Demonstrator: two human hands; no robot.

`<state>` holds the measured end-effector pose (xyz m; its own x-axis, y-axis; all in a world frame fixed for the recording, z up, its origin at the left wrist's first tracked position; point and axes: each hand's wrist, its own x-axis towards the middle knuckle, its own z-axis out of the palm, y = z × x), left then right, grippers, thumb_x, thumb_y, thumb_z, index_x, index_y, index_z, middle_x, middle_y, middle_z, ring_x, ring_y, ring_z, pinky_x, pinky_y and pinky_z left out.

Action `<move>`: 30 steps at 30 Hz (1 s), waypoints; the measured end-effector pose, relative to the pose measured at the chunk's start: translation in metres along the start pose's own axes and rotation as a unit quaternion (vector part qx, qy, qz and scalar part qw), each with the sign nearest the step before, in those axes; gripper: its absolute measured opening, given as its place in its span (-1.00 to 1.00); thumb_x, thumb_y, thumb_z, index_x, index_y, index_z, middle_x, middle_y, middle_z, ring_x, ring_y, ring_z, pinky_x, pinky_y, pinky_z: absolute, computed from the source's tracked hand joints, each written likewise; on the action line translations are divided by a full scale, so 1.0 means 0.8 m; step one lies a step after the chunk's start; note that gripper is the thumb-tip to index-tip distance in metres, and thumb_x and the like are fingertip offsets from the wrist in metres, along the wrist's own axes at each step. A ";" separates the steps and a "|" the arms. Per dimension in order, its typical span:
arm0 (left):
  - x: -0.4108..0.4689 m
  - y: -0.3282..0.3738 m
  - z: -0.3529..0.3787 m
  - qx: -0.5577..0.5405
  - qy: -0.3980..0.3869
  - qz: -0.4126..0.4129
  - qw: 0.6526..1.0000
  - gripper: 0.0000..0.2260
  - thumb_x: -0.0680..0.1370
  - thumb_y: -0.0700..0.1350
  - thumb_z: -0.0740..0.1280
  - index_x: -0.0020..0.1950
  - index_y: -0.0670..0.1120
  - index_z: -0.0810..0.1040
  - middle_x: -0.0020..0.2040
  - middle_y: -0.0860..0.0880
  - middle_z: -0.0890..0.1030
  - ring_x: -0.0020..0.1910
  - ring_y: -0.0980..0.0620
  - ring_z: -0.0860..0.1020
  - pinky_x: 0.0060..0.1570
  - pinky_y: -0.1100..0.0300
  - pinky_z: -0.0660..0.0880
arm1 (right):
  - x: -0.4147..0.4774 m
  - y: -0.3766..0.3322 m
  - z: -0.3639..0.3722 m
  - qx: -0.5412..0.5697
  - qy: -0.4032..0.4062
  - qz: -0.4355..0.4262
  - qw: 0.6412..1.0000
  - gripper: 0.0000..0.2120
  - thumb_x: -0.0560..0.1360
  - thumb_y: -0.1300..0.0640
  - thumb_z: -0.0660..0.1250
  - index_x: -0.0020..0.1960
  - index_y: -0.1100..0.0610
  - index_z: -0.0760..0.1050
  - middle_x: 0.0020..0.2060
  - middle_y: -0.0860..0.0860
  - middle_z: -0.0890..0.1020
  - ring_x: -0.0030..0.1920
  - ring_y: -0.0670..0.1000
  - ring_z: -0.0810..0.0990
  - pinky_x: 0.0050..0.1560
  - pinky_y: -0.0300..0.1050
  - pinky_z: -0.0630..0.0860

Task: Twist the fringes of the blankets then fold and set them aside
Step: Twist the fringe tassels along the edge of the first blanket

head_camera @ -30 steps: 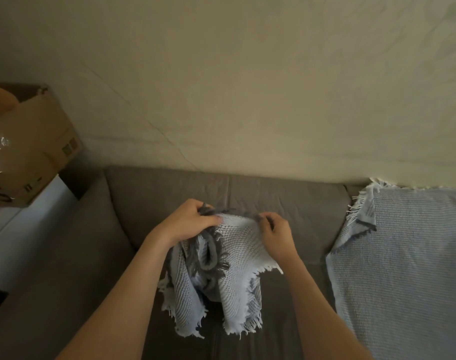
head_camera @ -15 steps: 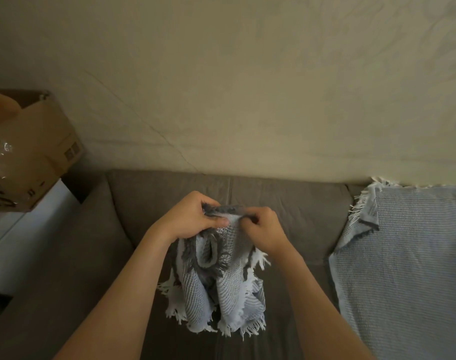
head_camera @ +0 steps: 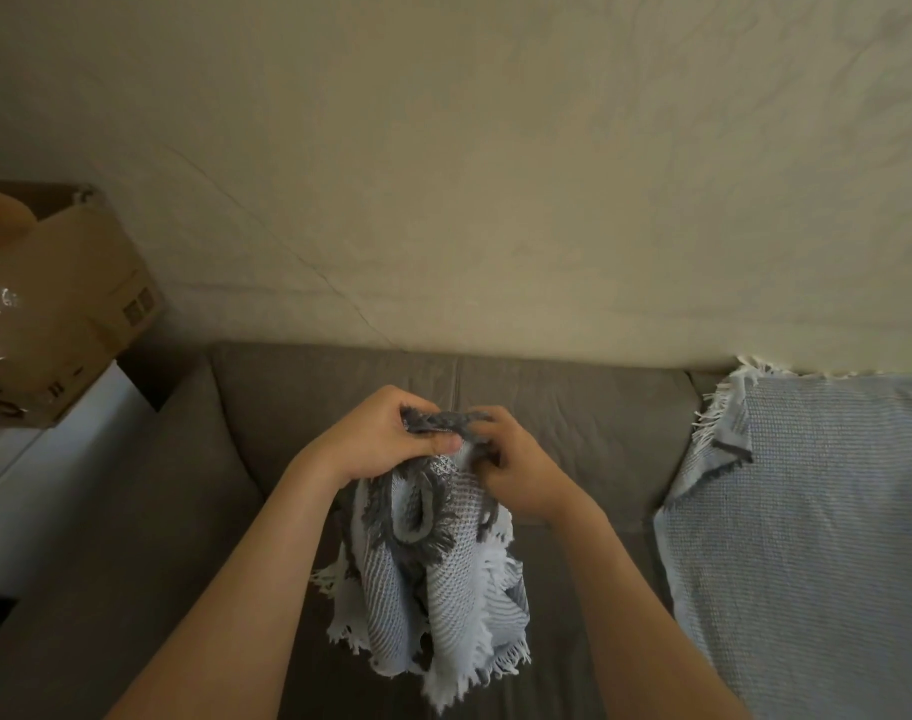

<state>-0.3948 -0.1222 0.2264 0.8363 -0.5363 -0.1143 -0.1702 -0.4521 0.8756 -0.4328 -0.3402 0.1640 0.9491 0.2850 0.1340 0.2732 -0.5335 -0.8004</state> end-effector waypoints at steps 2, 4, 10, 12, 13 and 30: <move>0.000 -0.002 -0.001 0.008 0.001 0.003 1.000 -0.92 0.50 0.10 0.58 -0.14 0.14 0.77 -0.25 -0.03 0.71 -0.22 0.10 0.64 -0.13 0.11 0.48 | 0.001 0.001 -0.001 0.023 0.022 0.000 0.999 -0.49 0.41 0.48 0.27 0.24 0.12 0.66 0.37 -0.03 0.53 0.37 -0.09 0.54 0.32 -0.15 0.53; 0.000 -0.003 -0.004 0.021 -0.005 0.005 1.000 -0.88 0.53 0.10 0.56 -0.18 0.14 0.75 -0.30 0.01 0.67 -0.27 0.11 0.60 -0.18 0.12 0.44 | 0.000 0.000 -0.003 0.076 0.032 0.020 0.996 -0.54 0.38 0.54 0.29 0.16 0.18 0.66 0.17 -0.13 0.67 0.14 -0.18 0.66 0.06 -0.13 0.60; -0.001 0.005 0.001 0.080 -0.039 -0.010 0.996 -0.74 0.67 0.03 0.41 -0.19 0.26 0.72 -0.20 0.11 0.74 -0.18 0.19 0.69 -0.11 0.19 0.53 | 0.000 -0.016 -0.001 0.183 -0.010 0.030 0.983 -0.46 0.39 0.64 0.30 0.31 0.31 0.53 -0.02 -0.07 0.71 -0.16 -0.26 0.65 -0.16 -0.38 0.49; -0.002 0.006 0.004 0.094 -0.029 -0.008 0.995 -0.69 0.68 0.01 0.40 -0.21 0.33 0.70 -0.22 0.17 0.73 -0.19 0.25 0.68 -0.12 0.20 0.52 | 0.001 -0.010 0.003 0.141 0.018 0.040 0.989 -0.60 0.40 0.54 0.33 0.17 0.27 0.63 -0.15 -0.13 0.72 -0.17 -0.22 0.65 -0.15 -0.29 0.53; -0.001 0.004 0.004 0.098 -0.012 -0.007 0.995 -0.74 0.68 0.02 0.40 -0.15 0.32 0.72 -0.20 0.16 0.74 -0.17 0.25 0.68 -0.09 0.17 0.55 | 0.001 -0.007 0.004 0.109 0.033 0.043 0.993 -0.69 0.40 0.45 0.33 0.08 0.24 0.66 -0.19 -0.05 0.72 -0.19 -0.14 0.66 -0.16 -0.12 0.57; 0.011 -0.015 0.007 0.161 0.100 0.036 0.981 -0.84 0.64 0.07 0.43 -0.15 0.25 0.63 -0.15 -0.02 0.53 -0.16 0.19 0.52 -0.19 0.29 0.31 | -0.001 0.002 0.006 0.061 -0.015 0.085 0.994 -0.83 0.39 0.18 0.53 -0.05 0.09 0.60 -0.21 0.06 0.68 -0.22 -0.09 0.62 -0.18 0.14 0.58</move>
<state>-0.3885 -0.1255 0.2126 0.8962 -0.4387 0.0662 -0.3620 -0.6369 0.6807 -0.4340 -0.3374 0.1593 0.9744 0.2232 -0.0258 0.0859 -0.4763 -0.8751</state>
